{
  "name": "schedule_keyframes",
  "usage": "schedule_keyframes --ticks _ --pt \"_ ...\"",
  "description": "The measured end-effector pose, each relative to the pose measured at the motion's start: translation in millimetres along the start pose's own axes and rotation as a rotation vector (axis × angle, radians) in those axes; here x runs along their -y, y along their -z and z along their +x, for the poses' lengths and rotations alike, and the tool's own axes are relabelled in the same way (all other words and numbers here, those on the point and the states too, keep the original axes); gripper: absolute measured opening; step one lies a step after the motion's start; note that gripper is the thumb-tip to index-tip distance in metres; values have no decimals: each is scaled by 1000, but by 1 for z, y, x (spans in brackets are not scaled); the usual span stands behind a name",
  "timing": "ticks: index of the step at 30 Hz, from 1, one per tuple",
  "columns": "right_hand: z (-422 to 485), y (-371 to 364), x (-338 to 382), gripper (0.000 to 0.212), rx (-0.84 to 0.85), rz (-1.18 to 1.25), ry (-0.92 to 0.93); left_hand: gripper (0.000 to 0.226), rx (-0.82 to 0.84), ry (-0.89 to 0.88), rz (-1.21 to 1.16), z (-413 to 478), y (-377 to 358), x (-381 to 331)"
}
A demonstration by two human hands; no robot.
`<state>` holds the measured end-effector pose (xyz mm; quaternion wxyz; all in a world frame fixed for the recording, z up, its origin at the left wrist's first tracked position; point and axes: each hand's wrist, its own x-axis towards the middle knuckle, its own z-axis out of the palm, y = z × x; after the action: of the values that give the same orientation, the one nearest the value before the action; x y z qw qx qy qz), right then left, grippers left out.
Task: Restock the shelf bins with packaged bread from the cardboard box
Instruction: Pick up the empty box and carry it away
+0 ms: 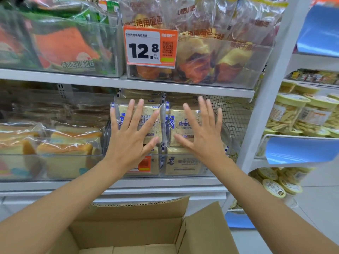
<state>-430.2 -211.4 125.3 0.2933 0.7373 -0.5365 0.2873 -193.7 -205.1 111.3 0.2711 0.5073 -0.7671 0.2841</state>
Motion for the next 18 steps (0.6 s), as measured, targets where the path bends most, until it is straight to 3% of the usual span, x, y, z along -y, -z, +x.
schedule_keyframes --ticks 3,10,14,18 --pt "-2 -14 4 65 1 -11 162 65 25 -7 17 1 -1 1" --pt "-8 6 11 65 91 -18 115 68 67 -5 28 -1 17 0" --pt "-35 36 37 61 166 153 77 67 124 -58 -47 -32 51 -8" --pt "-101 70 61 56 537 315 -93 74 426 26 -249 -114 86 2"
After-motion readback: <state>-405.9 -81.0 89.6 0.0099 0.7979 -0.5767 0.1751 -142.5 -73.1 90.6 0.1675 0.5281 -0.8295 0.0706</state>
